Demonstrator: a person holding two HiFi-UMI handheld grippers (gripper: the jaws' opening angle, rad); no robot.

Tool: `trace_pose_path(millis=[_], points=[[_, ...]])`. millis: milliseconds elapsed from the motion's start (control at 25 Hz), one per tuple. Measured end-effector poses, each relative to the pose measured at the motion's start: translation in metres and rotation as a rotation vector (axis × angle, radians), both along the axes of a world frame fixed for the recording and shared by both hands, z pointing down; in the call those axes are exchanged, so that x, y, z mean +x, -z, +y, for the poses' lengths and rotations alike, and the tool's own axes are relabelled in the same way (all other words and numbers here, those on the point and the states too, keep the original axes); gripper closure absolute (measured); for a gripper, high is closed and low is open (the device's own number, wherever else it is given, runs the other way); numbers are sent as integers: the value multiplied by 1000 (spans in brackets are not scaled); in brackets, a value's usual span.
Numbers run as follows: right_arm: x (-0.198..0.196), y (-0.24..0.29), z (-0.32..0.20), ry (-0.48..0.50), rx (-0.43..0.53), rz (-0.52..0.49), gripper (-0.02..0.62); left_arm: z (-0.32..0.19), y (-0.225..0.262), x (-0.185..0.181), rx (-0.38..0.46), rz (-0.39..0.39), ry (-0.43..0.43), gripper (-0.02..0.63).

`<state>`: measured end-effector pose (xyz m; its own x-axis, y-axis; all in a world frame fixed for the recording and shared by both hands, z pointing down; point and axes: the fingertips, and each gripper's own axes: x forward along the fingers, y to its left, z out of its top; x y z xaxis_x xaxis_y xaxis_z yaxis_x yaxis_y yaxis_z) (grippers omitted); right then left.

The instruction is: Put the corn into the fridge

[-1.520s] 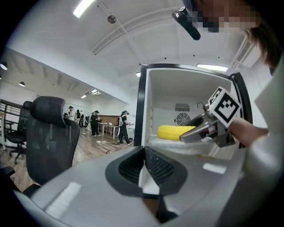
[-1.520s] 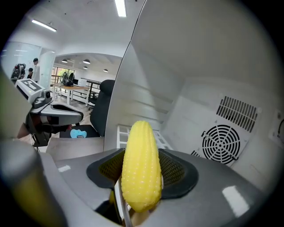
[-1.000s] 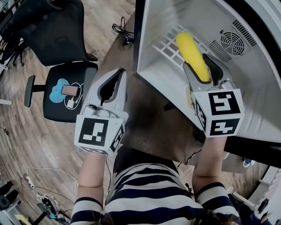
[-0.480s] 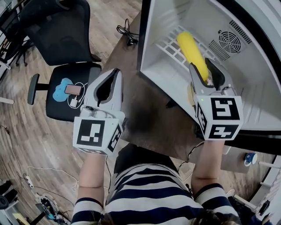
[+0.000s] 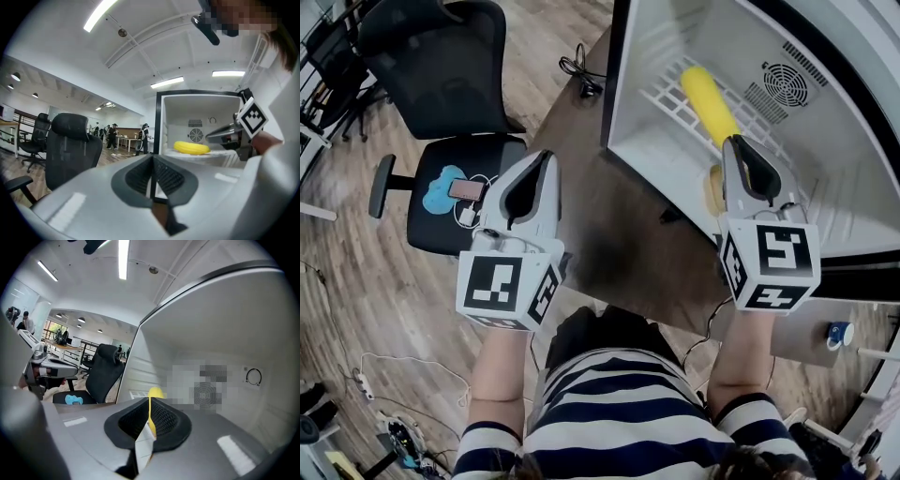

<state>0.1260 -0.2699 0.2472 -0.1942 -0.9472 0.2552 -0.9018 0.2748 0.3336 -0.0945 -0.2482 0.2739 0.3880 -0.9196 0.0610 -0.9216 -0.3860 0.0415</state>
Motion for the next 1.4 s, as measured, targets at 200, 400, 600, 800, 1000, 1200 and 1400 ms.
trace_pose_path(millis=[200,400,600,800,1000,1200,1400], points=[[-1,-4,16,-17,19,-34,600,12,3,-8,0,-1,15,606],[-3,-15,28,-24,0,-64,600,21,4,-13,1,-12,24,606],[-8,-22,37,-20,-3,-108,600,28,2,-16,-6,-20,27,606],[-13,-33,47,-20,-20,-169,600,36,-3,-22,-17,-22,35,606],[-19,-39,52,-5,-37,-238,600,42,-7,-29,-25,-19,52,606],[-21,-49,57,-8,-58,-269,600,46,-8,-35,-29,-21,69,606],[-23,-57,59,-6,-75,-283,600,48,-9,-38,-33,-25,80,606]])
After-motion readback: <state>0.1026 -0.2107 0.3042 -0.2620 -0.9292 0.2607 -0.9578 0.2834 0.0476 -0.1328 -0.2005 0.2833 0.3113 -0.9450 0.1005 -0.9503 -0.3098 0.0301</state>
